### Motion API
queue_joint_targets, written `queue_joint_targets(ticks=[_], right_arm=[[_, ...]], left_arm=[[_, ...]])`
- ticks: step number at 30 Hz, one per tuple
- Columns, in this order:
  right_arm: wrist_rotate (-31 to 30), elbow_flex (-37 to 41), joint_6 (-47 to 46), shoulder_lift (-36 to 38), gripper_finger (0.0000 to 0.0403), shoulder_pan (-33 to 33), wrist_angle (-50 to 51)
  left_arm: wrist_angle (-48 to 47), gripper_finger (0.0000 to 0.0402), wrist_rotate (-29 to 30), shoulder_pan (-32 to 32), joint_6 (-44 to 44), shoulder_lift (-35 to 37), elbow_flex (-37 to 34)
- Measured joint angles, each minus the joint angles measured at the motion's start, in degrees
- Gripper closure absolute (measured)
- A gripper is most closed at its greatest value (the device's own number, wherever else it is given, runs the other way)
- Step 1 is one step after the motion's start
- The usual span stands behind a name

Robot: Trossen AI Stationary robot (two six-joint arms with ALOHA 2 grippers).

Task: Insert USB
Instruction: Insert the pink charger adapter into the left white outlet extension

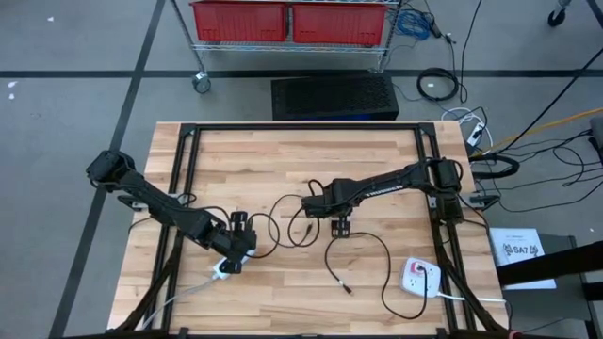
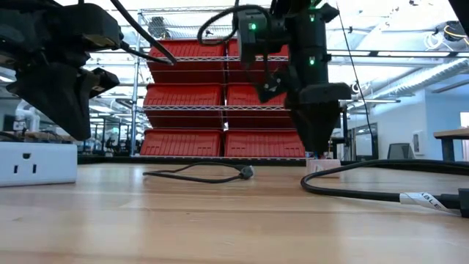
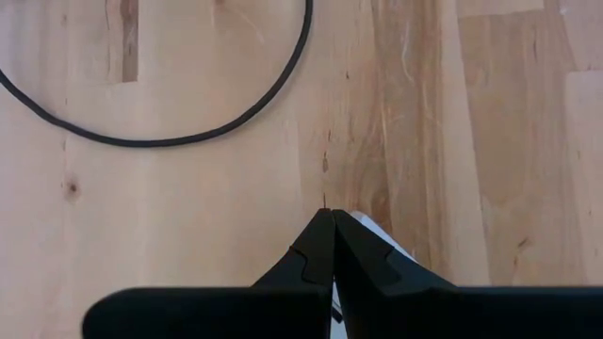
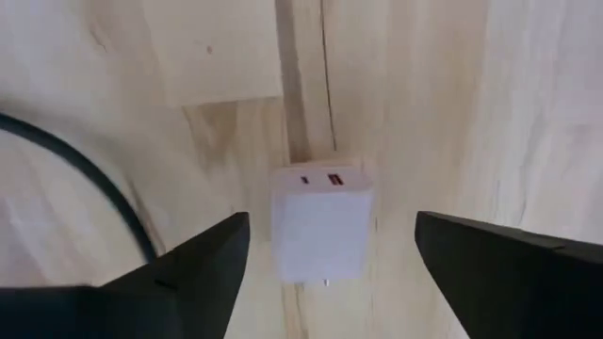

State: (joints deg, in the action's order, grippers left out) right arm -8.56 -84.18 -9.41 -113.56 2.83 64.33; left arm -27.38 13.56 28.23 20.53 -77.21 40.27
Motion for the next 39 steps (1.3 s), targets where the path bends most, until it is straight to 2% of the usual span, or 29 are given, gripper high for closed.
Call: queue_joint_targets(ticks=[6,13,17,21,28,30,33,36,39], right_arm=[[2.72,2.90,1.97,-0.04,0.0105,-1.50,-3.83],[2.91,5.66,2.62,-0.04,0.0110,-1.73,-5.56],[2.91,7.10,1.51,-0.04,0.0154,-1.73,-8.18],[2.79,8.49,2.52,0.16,0.0236,-1.71,-11.74],[2.42,8.68,3.67,0.22,0.0243,-1.03,-13.80],[2.15,8.70,3.57,0.22,0.0243,-0.45,-14.24],[2.17,8.81,3.22,0.72,0.0243,0.94,-16.53],[2.50,9.03,2.95,2.66,0.0243,2.49,-21.00],[2.46,8.94,2.41,5.48,0.0243,3.78,-25.52]], left_arm=[[-0.03,0.0393,-0.02,-0.02,-0.11,-0.02,0.01],[-0.07,0.0393,-0.02,-0.01,-0.15,-0.02,0.02],[-0.02,0.0393,-0.02,-0.02,-0.09,-0.02,0.02],[-0.17,0.0393,-0.02,-0.02,-0.09,1.52,0.02],[-3.70,0.0393,0.28,1.54,0.12,10.58,3.07],[-6.04,0.0396,0.08,3.40,2.39,13.73,3.88],[-12.28,0.0398,-2.98,7.44,10.93,17.33,4.04],[-16.68,0.0398,-9.17,13.35,20.49,17.53,3.91],[-14.66,0.0398,-13.49,18.76,27.53,15.87,3.06]])
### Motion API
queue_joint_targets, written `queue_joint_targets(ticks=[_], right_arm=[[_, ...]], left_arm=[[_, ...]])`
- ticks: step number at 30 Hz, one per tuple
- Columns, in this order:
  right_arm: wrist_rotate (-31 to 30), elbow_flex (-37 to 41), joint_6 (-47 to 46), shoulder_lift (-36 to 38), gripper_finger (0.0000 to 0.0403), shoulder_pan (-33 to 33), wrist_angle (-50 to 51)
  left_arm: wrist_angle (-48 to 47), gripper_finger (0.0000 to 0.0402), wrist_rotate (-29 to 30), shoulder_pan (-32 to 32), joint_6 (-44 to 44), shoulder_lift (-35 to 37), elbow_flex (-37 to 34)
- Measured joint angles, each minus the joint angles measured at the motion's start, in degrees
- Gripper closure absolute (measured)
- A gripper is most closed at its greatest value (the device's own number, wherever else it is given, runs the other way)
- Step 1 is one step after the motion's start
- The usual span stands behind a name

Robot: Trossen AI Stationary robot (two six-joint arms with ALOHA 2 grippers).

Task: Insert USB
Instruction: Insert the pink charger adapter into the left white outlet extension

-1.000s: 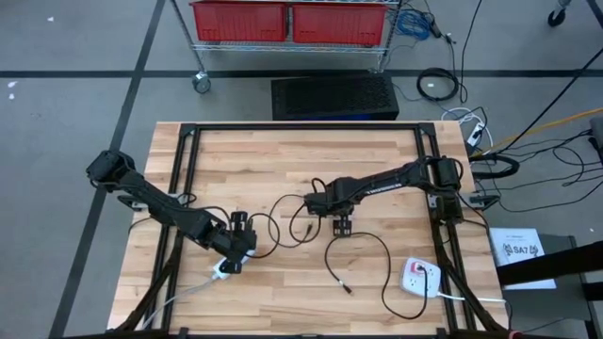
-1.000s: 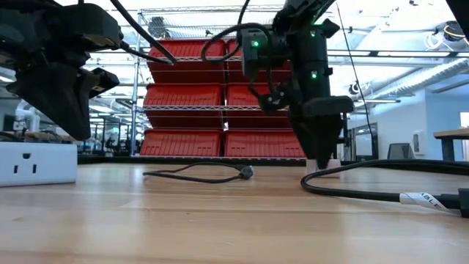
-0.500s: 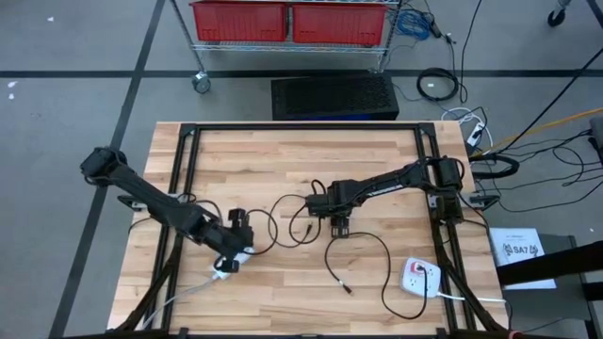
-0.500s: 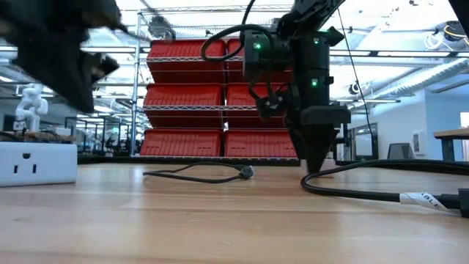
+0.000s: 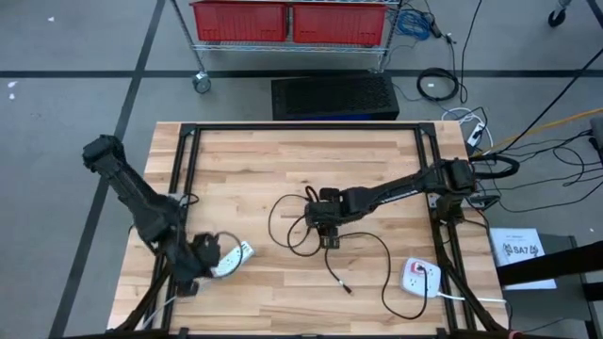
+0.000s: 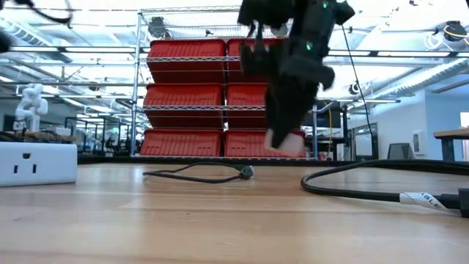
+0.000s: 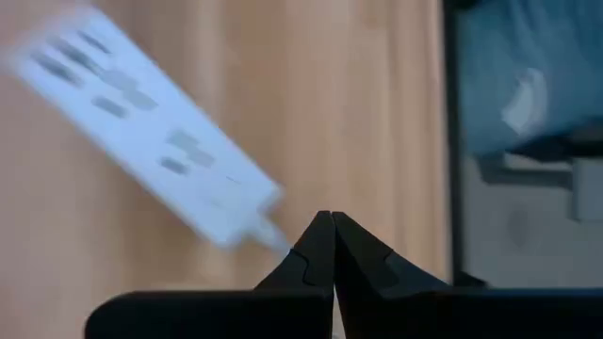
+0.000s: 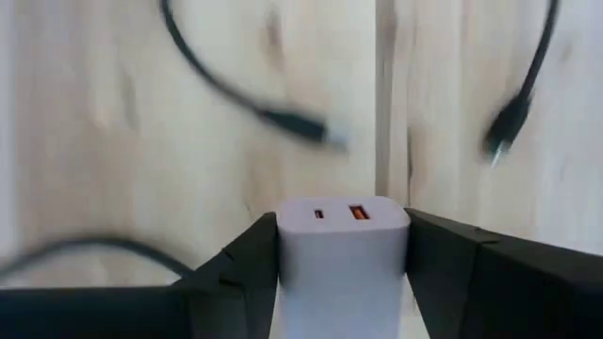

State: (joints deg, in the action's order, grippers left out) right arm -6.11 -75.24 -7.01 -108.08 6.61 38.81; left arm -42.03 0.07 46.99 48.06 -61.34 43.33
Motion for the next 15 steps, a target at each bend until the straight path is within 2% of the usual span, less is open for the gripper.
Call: queue_joint_targets(ticks=[4,8,10,15], right_arm=[[-1.61,0.00,0.22,1.78,0.0243,1.42,-4.94],[-1.77,-0.02,0.64,1.90,0.0243,2.28,-7.91],[-1.82,-0.02,0.79,1.89,0.0243,2.58,-9.14],[-2.96,-0.02,0.68,1.89,0.0243,2.71,-13.88]], left_arm=[[3.76,0.0399,-3.08,4.21,6.54,-4.44,-2.70],[8.83,0.0399,-3.35,4.90,7.10,-10.78,-5.89],[11.85,0.0399,-2.50,4.58,6.62,-13.70,-7.20],[17.73,0.0399,3.93,2.58,2.25,-19.21,-8.21]])
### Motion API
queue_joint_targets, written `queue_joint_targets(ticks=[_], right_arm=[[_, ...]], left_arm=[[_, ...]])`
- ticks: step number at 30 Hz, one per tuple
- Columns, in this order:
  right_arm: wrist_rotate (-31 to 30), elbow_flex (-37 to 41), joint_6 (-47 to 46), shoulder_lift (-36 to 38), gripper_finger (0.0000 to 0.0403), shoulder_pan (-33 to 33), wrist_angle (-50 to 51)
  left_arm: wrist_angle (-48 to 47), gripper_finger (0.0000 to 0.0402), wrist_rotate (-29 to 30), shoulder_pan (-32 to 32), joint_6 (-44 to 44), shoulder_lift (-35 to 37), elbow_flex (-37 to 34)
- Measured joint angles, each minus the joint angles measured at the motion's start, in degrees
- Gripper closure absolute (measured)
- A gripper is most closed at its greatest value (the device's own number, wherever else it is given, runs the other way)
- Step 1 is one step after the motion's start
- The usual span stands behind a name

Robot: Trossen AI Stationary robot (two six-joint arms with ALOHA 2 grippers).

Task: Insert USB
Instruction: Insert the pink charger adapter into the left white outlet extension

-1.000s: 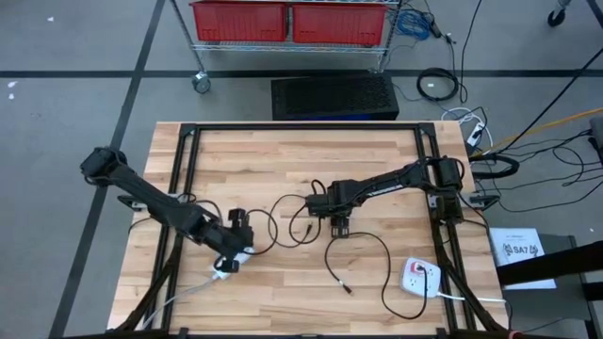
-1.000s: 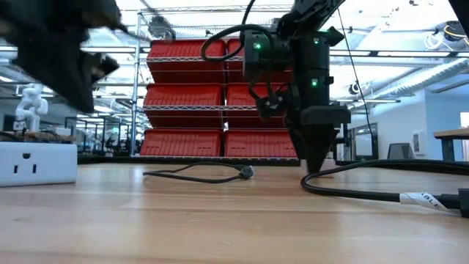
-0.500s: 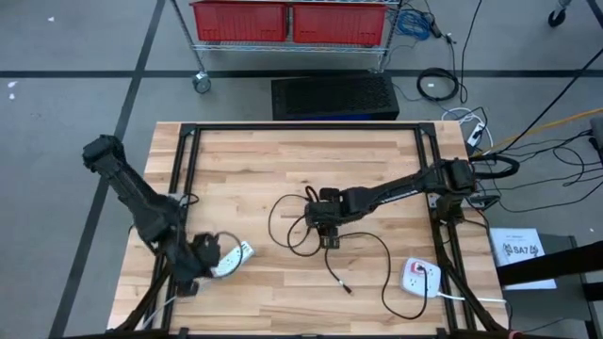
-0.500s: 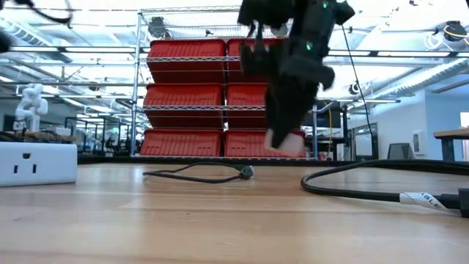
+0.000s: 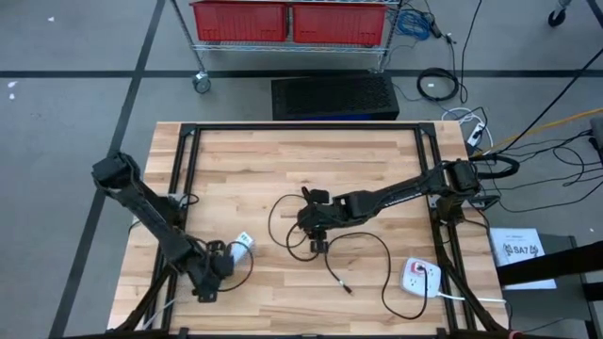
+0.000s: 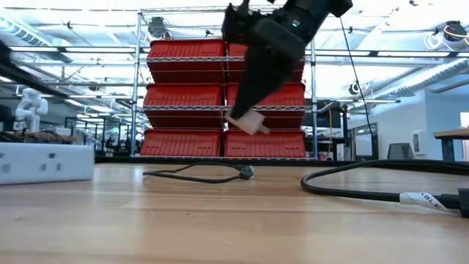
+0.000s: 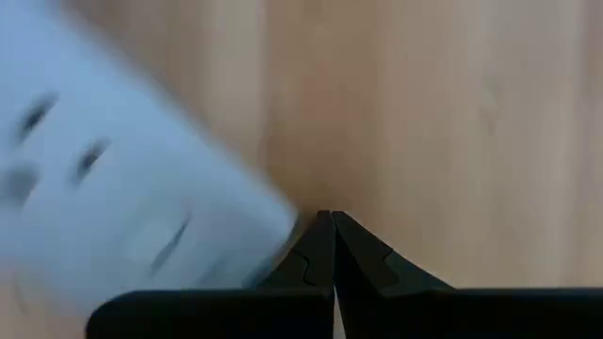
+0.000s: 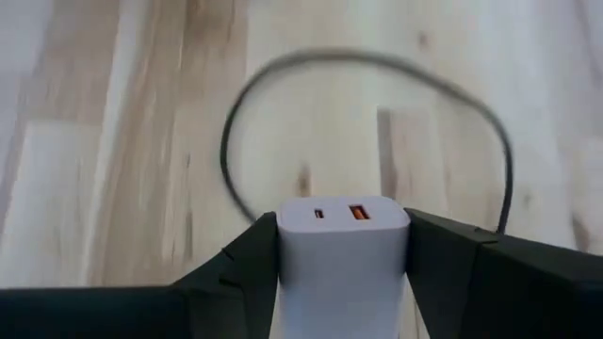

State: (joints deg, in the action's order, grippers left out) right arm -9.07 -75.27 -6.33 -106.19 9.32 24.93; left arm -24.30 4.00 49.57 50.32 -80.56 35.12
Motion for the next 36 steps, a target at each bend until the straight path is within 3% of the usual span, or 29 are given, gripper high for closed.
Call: queue_joint_targets(ticks=[5,9,12,15,18,23,26,31,36], right_arm=[[-0.23,1.59,-1.04,0.00,0.0243,0.11,-9.17],[-0.41,5.04,-2.52,0.00,0.0243,0.10,-18.16],[-1.46,7.96,-3.54,0.00,0.0243,0.00,-25.11],[-1.59,8.72,-3.56,-0.02,0.0243,0.03,-27.42],[-1.94,8.79,-3.54,-0.02,0.0243,0.17,-27.37],[-1.95,8.79,-3.51,-0.02,0.0243,0.17,-27.67],[-1.94,8.79,-3.14,-0.02,0.0243,0.17,-27.75],[-1.95,8.79,-2.86,-0.02,0.0243,0.17,-27.25],[-1.94,8.79,-2.85,-0.02,0.0243,0.17,-26.91]], left_arm=[[7.81,0.0400,3.68,-3.58,-2.88,-1.75,-2.69],[9.30,0.0400,15.56,-6.45,-6.41,-1.84,-3.57],[9.52,0.0400,18.66,-8.65,-10.83,-1.83,-3.30],[5.20,0.0400,16.87,-9.79,-13.54,-0.43,-0.27],[-6.65,0.0400,12.82,-9.27,-13.26,2.02,5.18],[-30.90,0.0400,2.14,-7.86,-5.82,3.89,15.45],[-41.03,0.0400,-4.04,-6.19,0.11,3.89,17.61],[-50.04,0.0400,-9.85,-3.39,8.70,3.87,16.44],[-44.36,0.0400,-13.22,-1.81,12.33,3.83,10.92]])
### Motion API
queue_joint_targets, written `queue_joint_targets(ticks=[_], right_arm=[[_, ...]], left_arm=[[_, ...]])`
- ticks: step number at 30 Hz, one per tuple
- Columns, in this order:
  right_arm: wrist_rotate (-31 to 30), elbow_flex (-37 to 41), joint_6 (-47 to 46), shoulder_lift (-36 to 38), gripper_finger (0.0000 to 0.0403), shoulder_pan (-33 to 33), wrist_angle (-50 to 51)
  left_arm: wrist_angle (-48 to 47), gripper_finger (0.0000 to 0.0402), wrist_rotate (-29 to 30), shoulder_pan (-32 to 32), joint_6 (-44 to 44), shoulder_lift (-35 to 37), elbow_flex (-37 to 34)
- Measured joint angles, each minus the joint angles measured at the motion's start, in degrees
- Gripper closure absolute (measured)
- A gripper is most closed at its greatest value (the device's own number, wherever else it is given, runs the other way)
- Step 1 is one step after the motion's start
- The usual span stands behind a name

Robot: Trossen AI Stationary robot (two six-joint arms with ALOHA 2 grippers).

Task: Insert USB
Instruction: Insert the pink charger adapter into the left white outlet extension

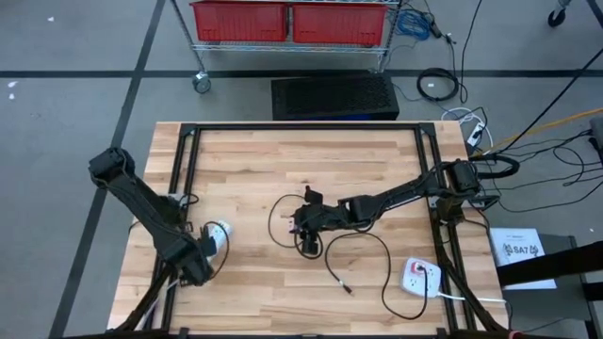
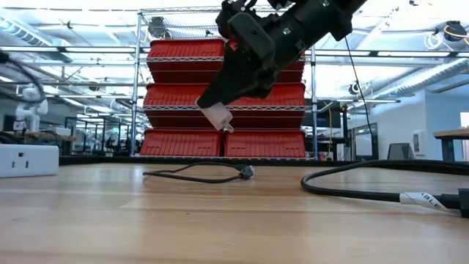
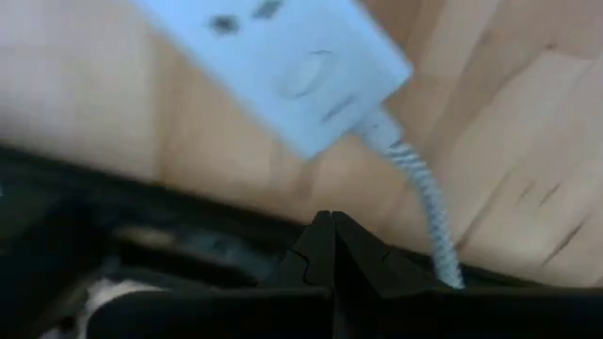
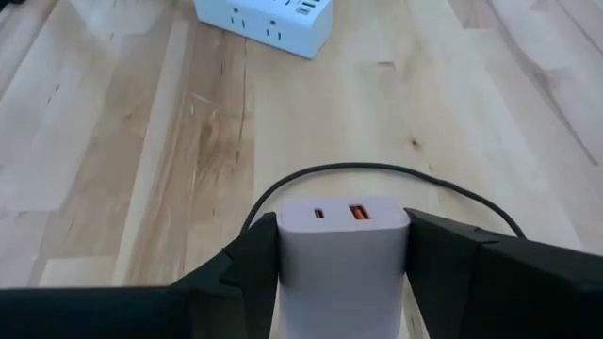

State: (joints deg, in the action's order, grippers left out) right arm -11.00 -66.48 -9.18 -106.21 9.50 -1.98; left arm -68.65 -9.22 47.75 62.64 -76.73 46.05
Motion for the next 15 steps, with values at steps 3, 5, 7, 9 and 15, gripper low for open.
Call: queue_joint_targets(ticks=[3,5,7,9,15], right_arm=[[0.00,0.00,0.01,0.00,0.0243,0.00,0.05],[-0.02,0.00,0.01,0.00,0.0243,0.11,0.05],[-1.31,0.00,0.01,0.00,0.0243,0.30,0.07],[-2.53,0.00,0.27,0.00,0.0243,0.44,0.09],[-2.65,0.00,-0.03,0.00,0.0243,0.74,-0.13]], left_arm=[[7.30,0.0400,-1.19,0.17,0.62,0.00,-3.75],[11.70,0.0400,-0.60,0.19,1.54,0.00,-5.74],[15.20,0.0400,0.90,0.18,1.80,0.00,-7.08],[19.37,0.0400,3.61,0.28,2.73,0.00,-8.45],[31.13,0.0400,12.30,-0.13,3.09,-0.04,-12.35]])
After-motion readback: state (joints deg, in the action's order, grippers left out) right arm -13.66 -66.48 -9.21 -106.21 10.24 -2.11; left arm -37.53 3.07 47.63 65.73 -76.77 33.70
